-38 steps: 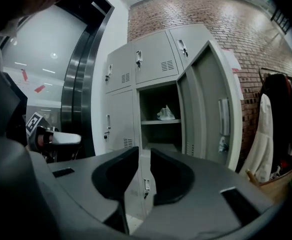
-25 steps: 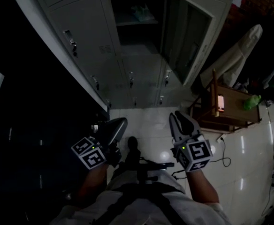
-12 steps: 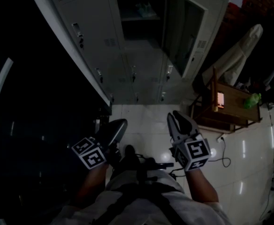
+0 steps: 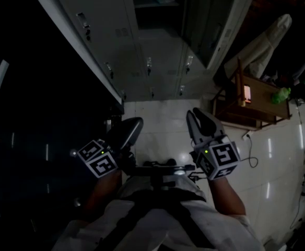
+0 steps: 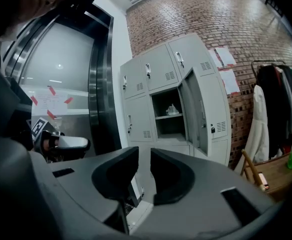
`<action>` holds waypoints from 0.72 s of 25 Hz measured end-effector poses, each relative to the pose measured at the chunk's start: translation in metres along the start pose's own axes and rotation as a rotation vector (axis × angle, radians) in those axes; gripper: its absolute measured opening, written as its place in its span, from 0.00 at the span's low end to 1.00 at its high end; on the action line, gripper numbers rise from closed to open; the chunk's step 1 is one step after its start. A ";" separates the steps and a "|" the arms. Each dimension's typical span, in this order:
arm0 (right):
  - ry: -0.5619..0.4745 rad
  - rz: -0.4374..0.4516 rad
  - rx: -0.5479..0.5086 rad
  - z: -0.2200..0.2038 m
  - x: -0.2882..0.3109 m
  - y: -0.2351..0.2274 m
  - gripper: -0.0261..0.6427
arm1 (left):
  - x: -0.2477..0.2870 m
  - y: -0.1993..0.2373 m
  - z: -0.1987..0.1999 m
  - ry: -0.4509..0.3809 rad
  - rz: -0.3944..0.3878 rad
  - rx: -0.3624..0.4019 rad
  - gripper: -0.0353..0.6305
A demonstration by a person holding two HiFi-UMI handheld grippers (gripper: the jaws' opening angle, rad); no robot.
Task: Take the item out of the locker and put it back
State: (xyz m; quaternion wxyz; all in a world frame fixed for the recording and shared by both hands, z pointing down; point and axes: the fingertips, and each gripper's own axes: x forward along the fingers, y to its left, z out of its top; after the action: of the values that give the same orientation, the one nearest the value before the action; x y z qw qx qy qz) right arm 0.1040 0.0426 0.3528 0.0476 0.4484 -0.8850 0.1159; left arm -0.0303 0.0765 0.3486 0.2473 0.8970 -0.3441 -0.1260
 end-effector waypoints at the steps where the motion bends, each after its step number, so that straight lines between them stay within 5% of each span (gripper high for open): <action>1: 0.002 0.000 0.002 0.000 0.003 0.005 0.13 | -0.003 0.001 0.003 0.002 -0.005 0.001 0.05; 18: 0.091 -0.097 0.068 -0.031 0.005 0.041 0.13 | -0.030 0.005 -0.015 0.092 -0.100 -0.086 0.05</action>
State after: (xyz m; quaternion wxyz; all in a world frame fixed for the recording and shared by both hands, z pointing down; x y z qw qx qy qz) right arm 0.0676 0.0702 0.3772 0.0781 0.4865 -0.8547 0.1636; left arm -0.0493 0.0987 0.3655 0.2945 0.9064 -0.2815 -0.1117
